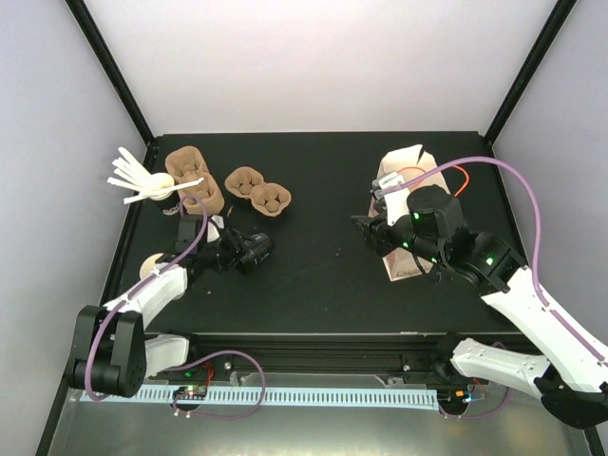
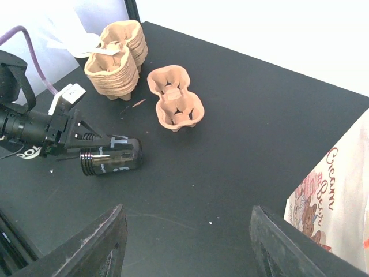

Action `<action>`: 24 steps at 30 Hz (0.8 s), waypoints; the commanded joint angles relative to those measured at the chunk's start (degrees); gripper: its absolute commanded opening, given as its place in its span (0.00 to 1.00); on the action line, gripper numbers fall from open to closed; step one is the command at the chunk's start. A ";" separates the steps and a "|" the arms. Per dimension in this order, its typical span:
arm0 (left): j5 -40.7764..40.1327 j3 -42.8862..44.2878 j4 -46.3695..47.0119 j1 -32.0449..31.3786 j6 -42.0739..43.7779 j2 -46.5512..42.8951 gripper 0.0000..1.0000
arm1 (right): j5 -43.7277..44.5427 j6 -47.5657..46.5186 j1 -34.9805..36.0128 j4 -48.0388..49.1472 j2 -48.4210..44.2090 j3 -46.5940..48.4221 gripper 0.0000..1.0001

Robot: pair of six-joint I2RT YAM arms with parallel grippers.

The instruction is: Pack the takeout coffee

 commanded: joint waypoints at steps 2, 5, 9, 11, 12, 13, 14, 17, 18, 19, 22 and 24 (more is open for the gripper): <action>1.29 1.24 5.81 -0.03 -1.70 1.57 0.46 | 0.13 0.14 0.29 -0.78 -1.12 0.92 0.61; -0.10 2.89 4.48 0.00 -0.19 2.58 0.23 | 0.15 0.09 0.31 -1.16 -1.22 1.43 0.61; -1.81 9.00 -2.54 0.00 4.97 3.83 0.02 | 0.21 0.12 0.31 -1.58 -1.39 1.76 0.61; -5.86 13.15 -9.78 -0.01 9.01 3.14 0.02 | 0.26 0.07 0.25 -1.73 -1.64 1.71 0.61; -8.87 15.58 -13.24 0.01 11.69 2.24 0.02 | 0.31 0.12 0.30 -1.72 -1.75 1.68 0.61; -11.32 17.98 -16.99 0.02 14.06 1.57 0.02 | 0.28 0.10 0.24 -1.80 -1.85 1.59 0.61; -13.96 20.47 -22.45 0.00 16.37 1.04 0.02 | 0.42 0.02 0.27 -1.89 -1.91 1.54 0.61; -23.43 28.05 -34.88 -0.04 21.16 1.01 0.01 | 0.37 -0.20 0.31 -1.86 -2.09 1.34 0.61; -26.91 30.55 -38.92 -0.09 21.84 1.73 0.02 | 0.25 -0.27 0.28 -1.65 -2.12 1.24 0.61; -30.68 32.76 -43.23 -0.07 22.09 2.72 0.02 | 0.11 -0.45 0.25 -1.37 -2.21 1.12 0.61; -41.77 38.41 -53.44 0.01 21.54 6.79 0.02 | -0.42 -0.94 0.24 0.00 -2.39 0.57 0.61; -47.39 40.36 -57.51 0.12 20.62 9.94 0.02 | -0.88 -1.15 0.26 0.65 -2.23 0.49 0.61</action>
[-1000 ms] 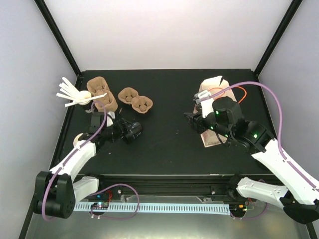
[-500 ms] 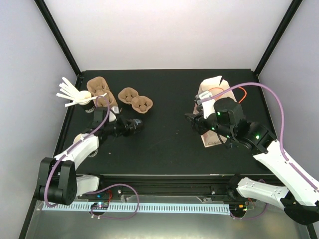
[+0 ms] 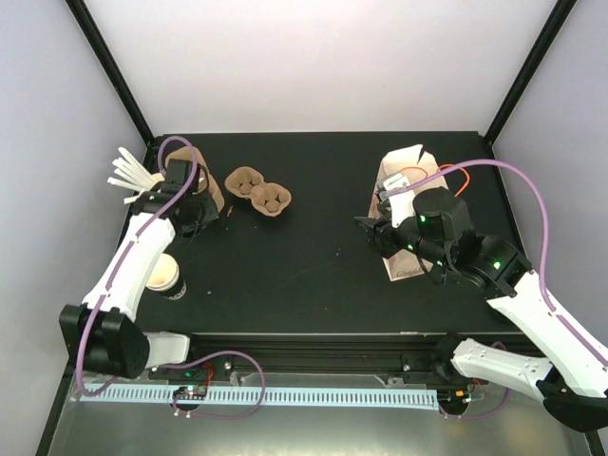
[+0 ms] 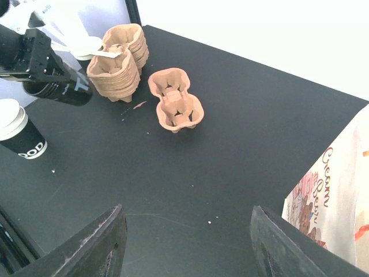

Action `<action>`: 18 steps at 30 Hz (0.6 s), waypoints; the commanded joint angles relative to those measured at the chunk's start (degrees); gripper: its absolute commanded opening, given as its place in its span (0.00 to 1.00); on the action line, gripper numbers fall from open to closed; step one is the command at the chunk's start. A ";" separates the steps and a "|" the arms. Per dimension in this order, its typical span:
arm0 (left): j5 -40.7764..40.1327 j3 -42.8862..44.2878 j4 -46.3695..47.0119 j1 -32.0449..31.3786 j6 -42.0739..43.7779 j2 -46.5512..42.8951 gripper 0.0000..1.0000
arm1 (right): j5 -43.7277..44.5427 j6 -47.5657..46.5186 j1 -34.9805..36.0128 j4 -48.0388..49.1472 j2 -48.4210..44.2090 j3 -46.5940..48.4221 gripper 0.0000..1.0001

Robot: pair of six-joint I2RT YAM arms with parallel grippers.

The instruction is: Pack the takeout coffee

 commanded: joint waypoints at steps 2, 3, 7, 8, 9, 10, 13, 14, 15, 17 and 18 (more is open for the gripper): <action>-19.77 5.92 -21.28 0.99 0.52 7.99 0.02 | -1.28 -1.10 0.31 2.00 -0.37 0.48 0.61; -19.93 6.43 -22.08 1.24 0.18 9.10 0.02 | -1.41 -1.12 0.28 2.01 -0.26 0.62 0.61; -18.51 6.28 -21.25 1.97 0.09 13.08 0.01 | -1.50 -1.24 0.25 1.70 -0.73 0.65 0.61; -18.28 6.07 -20.57 2.19 0.39 13.73 0.02 | -1.44 -1.19 0.27 1.68 -1.10 0.54 0.61; -18.40 6.01 -20.15 2.40 0.42 14.68 0.02 | -1.39 -1.07 0.26 1.63 -1.50 0.37 0.61; -18.80 6.02 -19.87 2.70 0.43 15.38 0.02 | -1.38 -1.01 0.27 1.58 -1.86 0.15 0.61; -18.49 6.06 -19.16 4.00 0.47 16.57 0.02 | -1.27 -0.87 0.31 1.29 -3.14 -0.47 0.61; -17.79 5.84 -18.66 4.60 0.83 16.72 0.02 | -1.21 -0.91 0.28 1.10 -3.43 -0.60 0.61; -16.62 5.52 -17.85 4.99 1.30 16.74 0.03 | -1.05 -0.90 0.26 0.92 -3.74 -0.84 0.61; -14.13 4.56 -16.11 5.67 1.93 16.45 0.04 | -0.80 -0.89 0.31 0.93 -4.44 -1.21 0.61; -12.87 4.19 -15.23 5.77 2.05 16.33 0.05 | -0.74 -0.91 0.32 1.03 -4.80 -1.43 0.61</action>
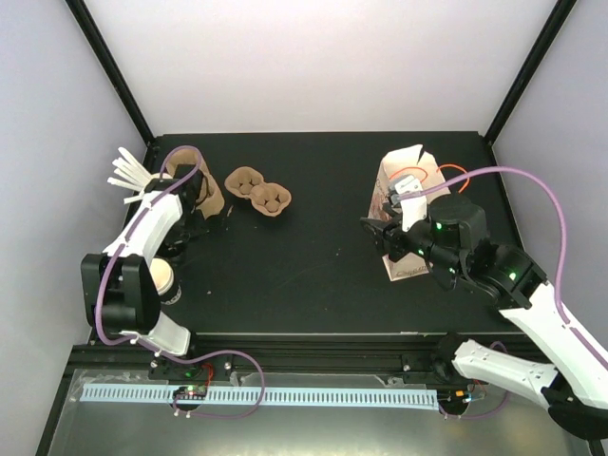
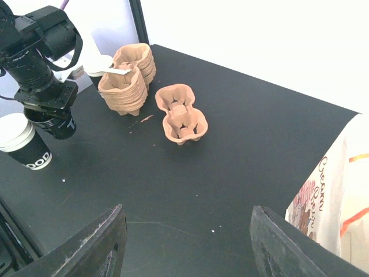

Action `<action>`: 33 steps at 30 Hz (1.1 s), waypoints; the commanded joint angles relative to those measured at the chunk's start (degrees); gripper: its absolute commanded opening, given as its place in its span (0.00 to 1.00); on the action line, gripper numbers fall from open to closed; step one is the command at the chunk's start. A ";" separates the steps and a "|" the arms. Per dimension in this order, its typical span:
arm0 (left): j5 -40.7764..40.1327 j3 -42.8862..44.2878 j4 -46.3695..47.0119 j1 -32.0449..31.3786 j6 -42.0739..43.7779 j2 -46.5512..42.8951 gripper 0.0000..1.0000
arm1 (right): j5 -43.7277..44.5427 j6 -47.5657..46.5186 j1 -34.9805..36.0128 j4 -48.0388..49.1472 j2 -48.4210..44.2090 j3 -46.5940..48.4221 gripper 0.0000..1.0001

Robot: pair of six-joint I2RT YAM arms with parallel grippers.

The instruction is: Pack the takeout coffee

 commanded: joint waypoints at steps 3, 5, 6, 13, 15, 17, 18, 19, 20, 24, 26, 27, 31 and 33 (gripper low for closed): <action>5.73 -1.46 4.48 1.40 2.11 -0.32 0.06 | 0.25 -0.55 0.32 0.34 -2.34 -1.34 0.61; 6.41 -1.92 5.82 1.70 2.17 -0.08 0.07 | 0.36 -0.47 0.26 0.26 -2.62 -1.26 0.61; 6.69 -2.05 6.25 2.01 1.93 0.07 0.07 | 0.42 -0.36 0.30 0.33 -2.90 -1.18 0.61; 10.25 -4.34 10.69 5.01 1.25 -2.20 0.14 | 0.76 0.18 0.31 0.53 -4.97 -1.17 0.61; 9.24 -3.99 9.91 5.13 0.47 -1.96 0.40 | 0.93 0.30 0.30 0.23 -5.30 -1.17 0.61; 8.93 -3.89 9.14 5.10 -0.01 -2.09 0.71 | 1.12 0.32 0.27 0.08 -5.51 -1.17 0.61; 9.05 -3.85 8.88 5.10 0.02 -2.57 0.80 | 1.32 0.32 0.30 0.08 -5.60 -1.21 0.61; 9.18 -3.84 8.73 5.10 0.05 -3.31 0.84 | 1.51 0.30 0.30 0.16 -5.69 -1.25 0.61; 9.44 -3.69 8.60 5.04 0.29 -4.33 0.86 | 1.75 0.19 0.26 0.19 -5.67 -1.33 0.61; 9.34 -0.91 6.42 3.95 1.62 -9.71 0.89 | 4.31 -0.03 0.29 -0.28 -4.97 -0.90 0.61; 9.51 0.97 5.93 2.38 3.95 -12.20 0.91 | 5.49 0.36 0.30 -1.12 -3.82 0.05 0.61; 9.83 1.73 6.44 1.06 5.15 -13.45 0.92 | 5.78 0.53 0.30 -1.81 -3.07 0.78 0.63; 12.18 1.88 12.62 -6.95 10.93 -17.43 0.94 | 6.27 1.39 0.25 -4.69 -0.44 4.05 0.64; 12.70 1.70 17.00 -11.92 14.30 -16.67 0.98 | 6.54 1.55 0.30 -5.93 0.93 5.21 0.65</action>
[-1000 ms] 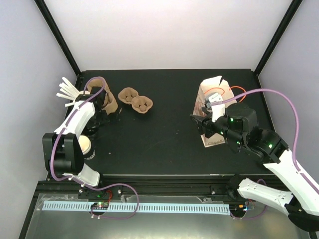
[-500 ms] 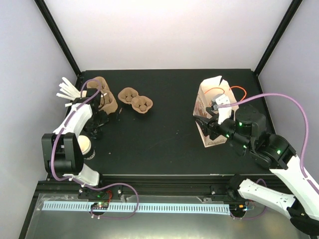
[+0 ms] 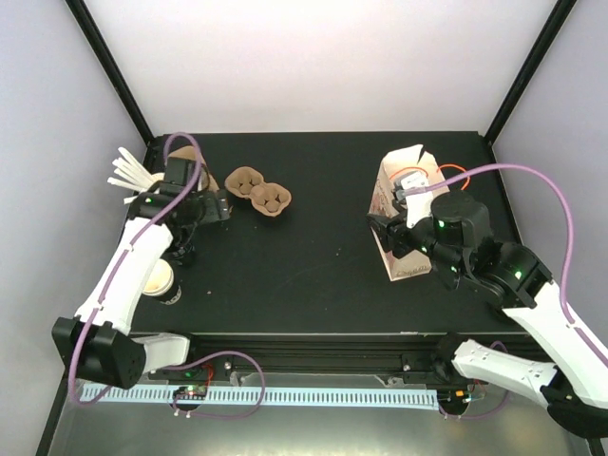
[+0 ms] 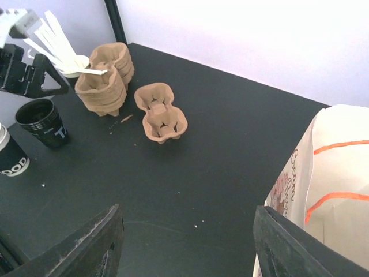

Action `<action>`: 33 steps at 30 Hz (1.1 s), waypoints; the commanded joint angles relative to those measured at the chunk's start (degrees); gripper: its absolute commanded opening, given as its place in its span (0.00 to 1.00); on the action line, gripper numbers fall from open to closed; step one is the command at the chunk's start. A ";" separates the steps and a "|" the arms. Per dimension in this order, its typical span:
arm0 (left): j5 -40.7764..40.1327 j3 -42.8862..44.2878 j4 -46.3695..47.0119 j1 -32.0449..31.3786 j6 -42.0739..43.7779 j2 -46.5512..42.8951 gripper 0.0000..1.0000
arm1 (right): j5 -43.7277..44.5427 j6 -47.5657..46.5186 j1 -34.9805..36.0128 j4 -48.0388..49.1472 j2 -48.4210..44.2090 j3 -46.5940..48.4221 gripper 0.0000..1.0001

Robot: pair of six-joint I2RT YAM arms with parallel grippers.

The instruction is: Pack the takeout coffee

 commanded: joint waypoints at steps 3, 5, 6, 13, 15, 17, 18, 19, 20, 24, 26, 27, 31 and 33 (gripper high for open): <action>1.63 3.08 11.03 -12.09 9.33 5.77 0.99 | 3.61 1.29 0.30 -7.25 5.09 5.82 0.70; 2.42 6.12 11.01 -12.86 9.08 11.07 0.98 | 6.76 2.44 0.22 -10.59 7.67 8.01 0.70; 2.97 8.16 10.12 -13.09 8.68 14.05 0.96 | 7.99 2.83 0.19 -12.02 8.57 8.79 0.71; -2.05 19.37 8.41 -18.94 16.65 31.91 0.81 | 10.43 3.93 -0.23 -15.07 9.28 9.59 0.76; -3.53 21.45 8.90 -19.37 18.26 35.06 0.81 | 10.66 3.94 -0.36 -15.47 9.25 9.76 0.76; -3.74 23.06 10.00 -19.66 19.94 37.47 0.81 | 10.88 4.04 -0.35 -15.90 9.10 10.03 0.76; -4.05 23.71 10.49 -19.84 20.62 38.67 0.81 | 11.18 4.19 -0.38 -16.03 9.04 10.25 0.76; -4.54 24.75 10.41 -20.03 21.01 40.00 0.81 | 11.35 4.23 -0.39 -16.20 8.97 10.35 0.76; -4.74 26.01 9.89 -20.13 21.37 41.38 0.81 | 11.58 4.35 -0.45 -16.37 8.94 10.54 0.76; -4.91 30.43 7.40 -20.35 21.77 46.40 0.80 | 13.42 5.08 -0.47 -17.30 8.84 11.88 0.81; -4.95 31.50 6.96 -20.39 21.75 47.94 0.76 | 14.27 5.27 -0.56 -17.57 8.74 12.61 0.81; -4.97 31.78 6.89 -20.42 21.81 48.64 0.75 | 14.60 5.32 -0.57 -17.67 8.72 12.86 0.81; -4.16 33.12 6.41 -20.42 22.33 51.72 0.70 | 14.90 5.44 -0.65 -17.70 8.50 13.57 0.81; -4.23 34.24 5.82 -20.37 22.39 53.36 0.66 | 14.98 5.52 -0.71 -17.65 8.37 13.59 0.81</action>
